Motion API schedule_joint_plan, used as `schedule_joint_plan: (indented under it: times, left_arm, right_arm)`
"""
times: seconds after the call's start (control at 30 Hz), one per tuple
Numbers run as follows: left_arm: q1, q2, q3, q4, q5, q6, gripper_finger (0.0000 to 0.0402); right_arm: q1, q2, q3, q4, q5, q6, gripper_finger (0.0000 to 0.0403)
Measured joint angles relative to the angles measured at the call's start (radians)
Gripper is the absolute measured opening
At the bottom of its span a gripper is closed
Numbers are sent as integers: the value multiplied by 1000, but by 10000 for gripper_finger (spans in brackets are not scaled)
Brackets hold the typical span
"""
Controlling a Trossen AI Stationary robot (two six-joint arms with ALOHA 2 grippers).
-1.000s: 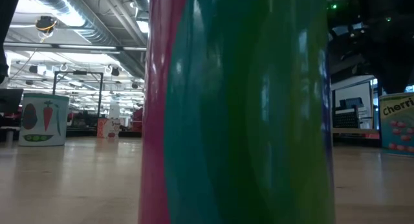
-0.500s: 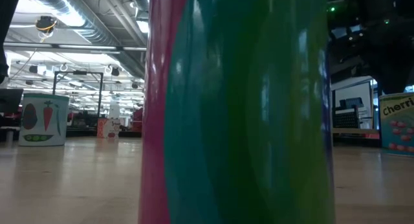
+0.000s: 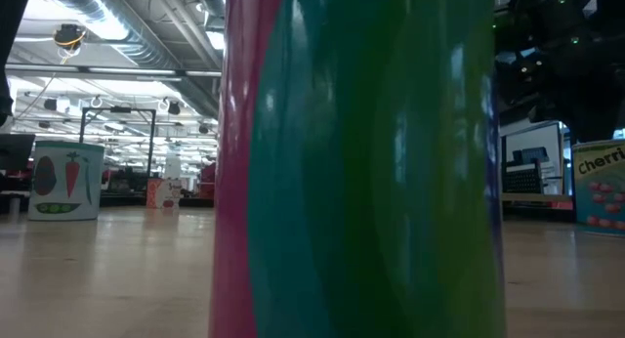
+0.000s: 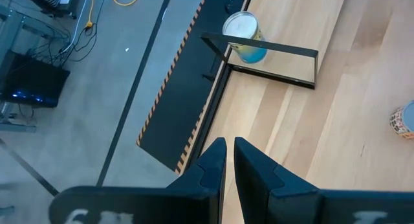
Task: Pick and place cans onto a shelf
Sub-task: Put the canned cherries on the shelf
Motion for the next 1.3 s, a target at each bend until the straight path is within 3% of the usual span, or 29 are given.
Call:
schedule_joint_plan:
  times: [0.17,0.43,0.77,1.1,1.3]
  left_arm:
    - [0,0,0,0,0,0,25]
    - [0,0,0,0,0,0,25]
    - [0,0,0,0,0,0,25]
    - [0,0,0,0,0,0,25]
    - [0,0,0,0,0,0,25]
  right_arm:
    - [0,2,0,-2,3,1,7]
    - [-2,4,11,-5,41,25,3]
    - [-6,5,79,-31,5,47,1]
    - [-6,6,287,-194,2,49,0]
    - [-13,89,484,-236,41,68,0]
